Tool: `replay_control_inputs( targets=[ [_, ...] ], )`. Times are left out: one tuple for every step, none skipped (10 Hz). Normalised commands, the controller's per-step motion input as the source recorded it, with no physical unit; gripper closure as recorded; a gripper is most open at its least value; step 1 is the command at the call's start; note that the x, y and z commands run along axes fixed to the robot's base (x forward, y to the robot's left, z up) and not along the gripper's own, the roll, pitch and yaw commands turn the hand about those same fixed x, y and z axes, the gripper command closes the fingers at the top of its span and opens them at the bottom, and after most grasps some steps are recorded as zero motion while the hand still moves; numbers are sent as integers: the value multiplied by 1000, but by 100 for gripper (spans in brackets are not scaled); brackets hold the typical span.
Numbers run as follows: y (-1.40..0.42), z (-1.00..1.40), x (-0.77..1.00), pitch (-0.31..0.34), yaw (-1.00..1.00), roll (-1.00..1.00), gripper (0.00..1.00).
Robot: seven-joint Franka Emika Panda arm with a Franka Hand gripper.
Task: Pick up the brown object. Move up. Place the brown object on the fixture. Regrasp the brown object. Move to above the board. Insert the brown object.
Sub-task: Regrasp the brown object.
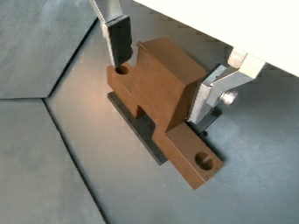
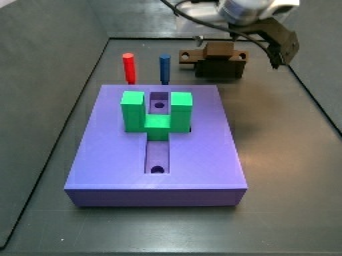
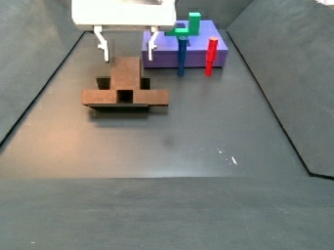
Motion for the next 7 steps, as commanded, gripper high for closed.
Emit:
replay_control_inputs(
  targets=[
    [0,0,343,169,29,200,0],
    [0,-49,66,111,0,86,0],
    [0,-114,3,74,0,0,0],
    [0,-140,0,140,-37,86,0],
    [0,-146,0,154,-109,149,0],
    [0,-143,0,151,-131,177,0],
    [-3,-160,0,171,-154,223,0]
  ],
)
